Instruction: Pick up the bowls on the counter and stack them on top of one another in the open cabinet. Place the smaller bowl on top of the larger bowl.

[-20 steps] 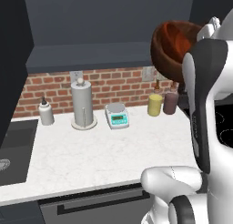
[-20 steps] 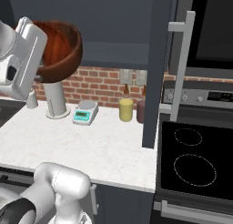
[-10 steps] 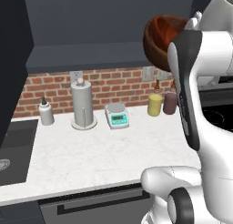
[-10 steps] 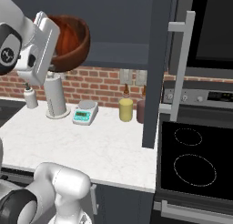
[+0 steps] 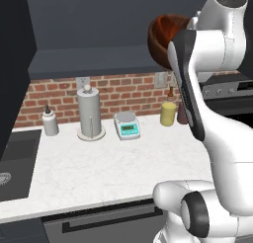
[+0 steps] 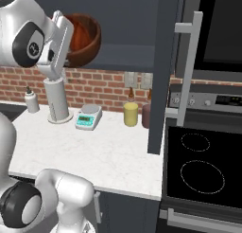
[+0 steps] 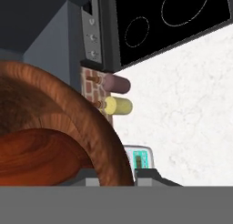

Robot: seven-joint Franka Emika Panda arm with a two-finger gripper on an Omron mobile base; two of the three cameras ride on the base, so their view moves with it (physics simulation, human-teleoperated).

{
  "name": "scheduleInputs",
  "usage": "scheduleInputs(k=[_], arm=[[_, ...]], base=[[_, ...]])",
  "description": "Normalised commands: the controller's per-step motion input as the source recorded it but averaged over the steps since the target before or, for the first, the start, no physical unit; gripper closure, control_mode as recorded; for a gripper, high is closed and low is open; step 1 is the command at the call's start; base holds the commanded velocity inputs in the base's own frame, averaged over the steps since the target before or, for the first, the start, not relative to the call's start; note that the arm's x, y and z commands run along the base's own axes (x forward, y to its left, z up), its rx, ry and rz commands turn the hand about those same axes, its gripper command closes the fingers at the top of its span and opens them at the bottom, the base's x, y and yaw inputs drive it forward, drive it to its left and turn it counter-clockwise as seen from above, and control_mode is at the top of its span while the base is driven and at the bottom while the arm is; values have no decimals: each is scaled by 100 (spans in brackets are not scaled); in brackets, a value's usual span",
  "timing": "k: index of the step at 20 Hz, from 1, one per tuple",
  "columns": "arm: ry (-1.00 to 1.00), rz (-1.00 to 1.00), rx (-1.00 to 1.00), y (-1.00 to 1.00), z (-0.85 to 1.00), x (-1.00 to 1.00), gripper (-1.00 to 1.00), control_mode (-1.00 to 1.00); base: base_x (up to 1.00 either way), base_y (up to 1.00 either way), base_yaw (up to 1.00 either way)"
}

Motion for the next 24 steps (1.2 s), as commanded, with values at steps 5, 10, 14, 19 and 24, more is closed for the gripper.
scheduleInputs(k=[5, 10, 14, 19, 24], arm=[[0, 0, 0, 0, 0, 68, 100, -100], [0, 0, 0, 1, -7, 64, 100, -100], [0, 0, 0, 0, -26, 69, 100, -100], [0, 0, 0, 0, -31, 52, 100, -100], [0, 0, 0, 0, -13, 46, 100, -100]], base=[[0, 0, 0], [0, 0, 0], [0, 0, 0], [0, 0, 0], [0, 0, 0]])
